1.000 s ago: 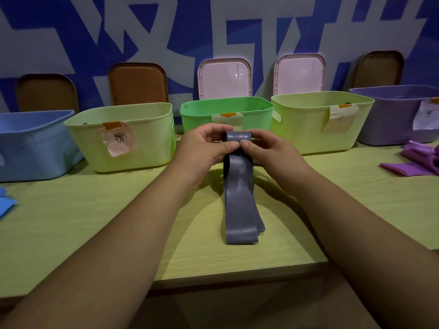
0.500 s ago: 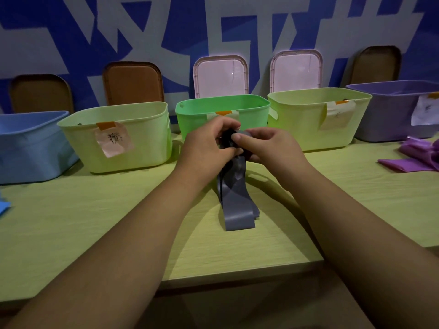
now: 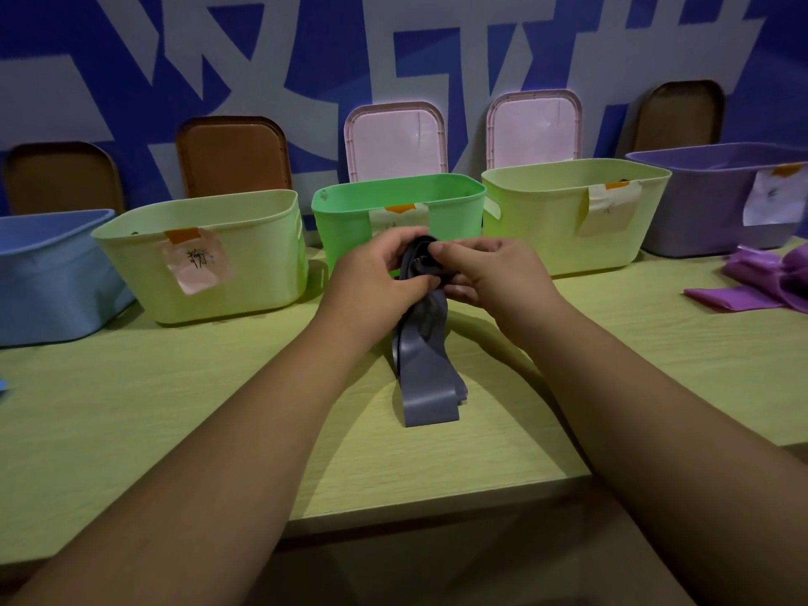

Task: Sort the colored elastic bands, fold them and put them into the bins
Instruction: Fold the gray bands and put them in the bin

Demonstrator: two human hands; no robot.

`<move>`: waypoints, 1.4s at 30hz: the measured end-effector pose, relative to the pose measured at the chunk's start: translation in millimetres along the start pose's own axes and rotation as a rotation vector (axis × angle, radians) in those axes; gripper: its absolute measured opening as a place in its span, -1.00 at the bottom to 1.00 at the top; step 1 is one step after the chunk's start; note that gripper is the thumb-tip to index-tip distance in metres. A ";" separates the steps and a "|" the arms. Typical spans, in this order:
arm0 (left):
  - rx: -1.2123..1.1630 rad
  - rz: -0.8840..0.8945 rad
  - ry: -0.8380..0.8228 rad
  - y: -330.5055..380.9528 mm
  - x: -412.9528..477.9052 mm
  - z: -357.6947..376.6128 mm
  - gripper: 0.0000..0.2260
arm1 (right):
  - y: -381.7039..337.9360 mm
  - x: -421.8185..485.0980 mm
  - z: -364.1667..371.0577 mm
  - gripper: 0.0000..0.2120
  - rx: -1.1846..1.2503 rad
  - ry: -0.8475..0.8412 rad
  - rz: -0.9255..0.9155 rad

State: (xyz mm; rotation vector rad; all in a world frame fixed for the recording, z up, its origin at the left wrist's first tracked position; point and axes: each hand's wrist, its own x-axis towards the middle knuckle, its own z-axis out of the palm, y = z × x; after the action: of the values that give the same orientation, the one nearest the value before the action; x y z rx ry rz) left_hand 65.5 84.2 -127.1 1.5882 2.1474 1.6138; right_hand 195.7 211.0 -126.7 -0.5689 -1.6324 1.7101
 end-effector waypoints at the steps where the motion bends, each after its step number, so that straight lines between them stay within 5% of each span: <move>1: 0.001 -0.007 0.011 -0.2 0.0 0.0 -0.45 | 0.7 0.5 0.1 -0.67 0.006 -0.016 0.007; 6: 0.028 -0.011 0.071 -0.1 -0.6 -2.4 -0.49 | 0.4 0.2 1.4 -0.86 -0.001 -0.097 0.019; 15: 0.037 -0.029 0.092 -0.6 1.0 -6.1 -0.57 | 0.4 -2.1 -0.5 -0.59 -0.017 -0.130 -0.031; 24: -0.088 -0.086 -0.003 -0.2 0.2 -8.7 -0.46 | -0.3 -3.1 -3.5 -0.66 -0.075 -0.087 -0.096; 28: -0.024 -0.027 -0.041 2.4 -1.6 -13.6 -0.36 | -0.2 -3.3 -2.4 -0.45 -0.081 -0.077 -0.108; 35: -0.088 -0.046 0.082 0.9 3.6 -14.4 -0.69 | -4.1 -6.2 -4.2 -0.53 -0.202 -0.105 -0.235; 42: -0.375 -0.146 0.039 7.5 3.9 -12.9 -0.75 | -7.3 -7.6 -5.3 -0.58 -0.212 -0.103 -0.332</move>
State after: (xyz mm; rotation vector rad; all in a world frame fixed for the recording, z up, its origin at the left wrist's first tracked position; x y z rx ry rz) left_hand 61.9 77.5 -113.8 1.2694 1.7875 1.8709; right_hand 205.9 208.8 -121.2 -0.2890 -1.8774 1.3533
